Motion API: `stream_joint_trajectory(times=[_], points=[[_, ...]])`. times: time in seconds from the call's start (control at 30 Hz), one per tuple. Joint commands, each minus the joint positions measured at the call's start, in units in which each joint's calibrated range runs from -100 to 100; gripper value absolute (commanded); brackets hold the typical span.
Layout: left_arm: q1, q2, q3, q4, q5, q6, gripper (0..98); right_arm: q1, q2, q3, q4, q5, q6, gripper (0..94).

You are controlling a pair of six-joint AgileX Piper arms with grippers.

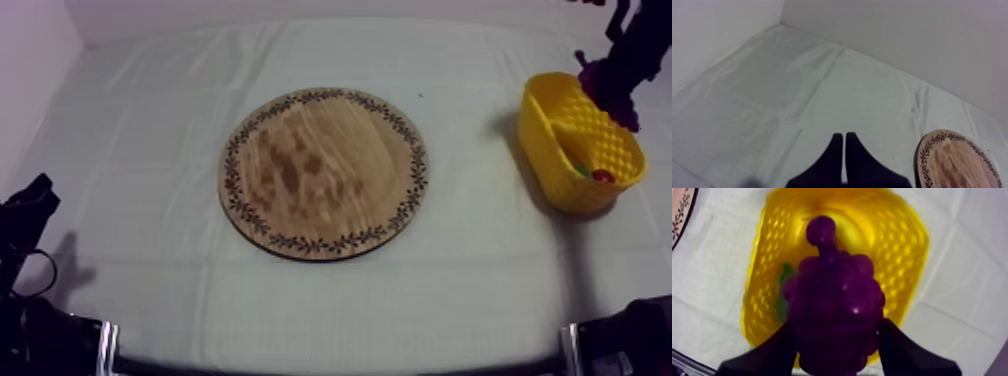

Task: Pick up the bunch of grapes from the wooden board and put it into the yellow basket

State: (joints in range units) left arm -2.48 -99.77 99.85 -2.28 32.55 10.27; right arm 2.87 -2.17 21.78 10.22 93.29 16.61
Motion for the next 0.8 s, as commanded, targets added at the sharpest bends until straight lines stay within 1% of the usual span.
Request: stream_joint_trajectory(times=[0.0, 0.23, 0.53, 0.6, 0.7, 0.77], points=[[-0.01, 0.03, 0.04, 0.01, 0.03, 0.01, 0.0, -0.15, 1.63, 1.31, -0.25, -1.02, -0.48, 40.3], [-0.01, 0.03, 0.04, 0.01, 0.03, 0.01, 0.0, 0.27, 8.00, 2.01, -1.44, -4.64, -2.51, 42.4], [-0.01, 0.03, 0.04, 0.01, 0.03, 0.01, 0.0, 0.77, 13.03, 1.86, -1.84, -7.35, -4.71, 60.6], [-0.01, 0.03, 0.04, 0.01, 0.03, 0.01, 0.0, 0.95, 13.38, 1.69, -1.86, -7.44, -4.77, 63.1], [-0.01, 0.03, 0.04, 0.01, 0.03, 0.01, 0.0, 1.34, 12.94, 1.05, -1.86, -7.33, -4.62, 62.0], [-0.01, 0.03, 0.04, 0.01, 0.03, 0.01, 0.0, 1.62, 11.95, 0.35, -1.90, -7.14, -4.47, 57.4]])
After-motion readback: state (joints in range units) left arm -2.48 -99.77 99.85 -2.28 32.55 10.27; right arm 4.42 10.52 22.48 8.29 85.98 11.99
